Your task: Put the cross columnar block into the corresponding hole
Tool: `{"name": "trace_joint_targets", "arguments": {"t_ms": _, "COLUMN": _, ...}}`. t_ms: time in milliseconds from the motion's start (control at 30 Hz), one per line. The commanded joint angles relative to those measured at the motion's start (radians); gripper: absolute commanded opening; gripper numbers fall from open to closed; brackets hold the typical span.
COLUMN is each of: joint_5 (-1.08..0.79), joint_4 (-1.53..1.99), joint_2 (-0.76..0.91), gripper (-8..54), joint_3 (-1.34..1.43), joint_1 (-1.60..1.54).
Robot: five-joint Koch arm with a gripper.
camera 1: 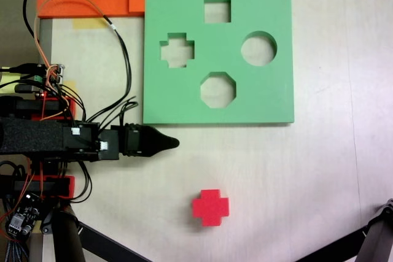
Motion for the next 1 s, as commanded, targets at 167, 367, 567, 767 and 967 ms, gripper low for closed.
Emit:
{"name": "trace_joint_targets", "arguments": {"t_ms": 167, "joint_5": 0.25, "joint_4": 0.003, "joint_2": 0.069, "gripper": 33.1, "joint_3": 0.078, "joint_1": -0.003}}
{"name": "trace_joint_targets", "arguments": {"t_ms": 367, "joint_5": 0.79, "joint_4": -0.074, "joint_2": 0.071, "gripper": 33.0, "joint_3": 0.074, "joint_1": 0.008}}
{"name": "trace_joint_targets", "arguments": {"t_ms": 567, "joint_5": 1.017, "joint_4": 0.018, "joint_2": 0.072, "gripper": 29.5, "joint_3": -0.038, "joint_1": 0.08}}
{"name": "trace_joint_targets", "arguments": {"t_ms": 767, "joint_5": 1.175, "joint_4": 0.676, "joint_2": 0.074, "gripper": 24.8, "joint_3": -0.508, "joint_1": 0.173}}
{"name": "trace_joint_targets", "arguments": {"t_ms": 967, "joint_5": 1.152, "joint_4": 0.95, "joint_2": 0.037, "gripper": 24.3, "joint_3": -0.871, "joint_1": 0.195}}
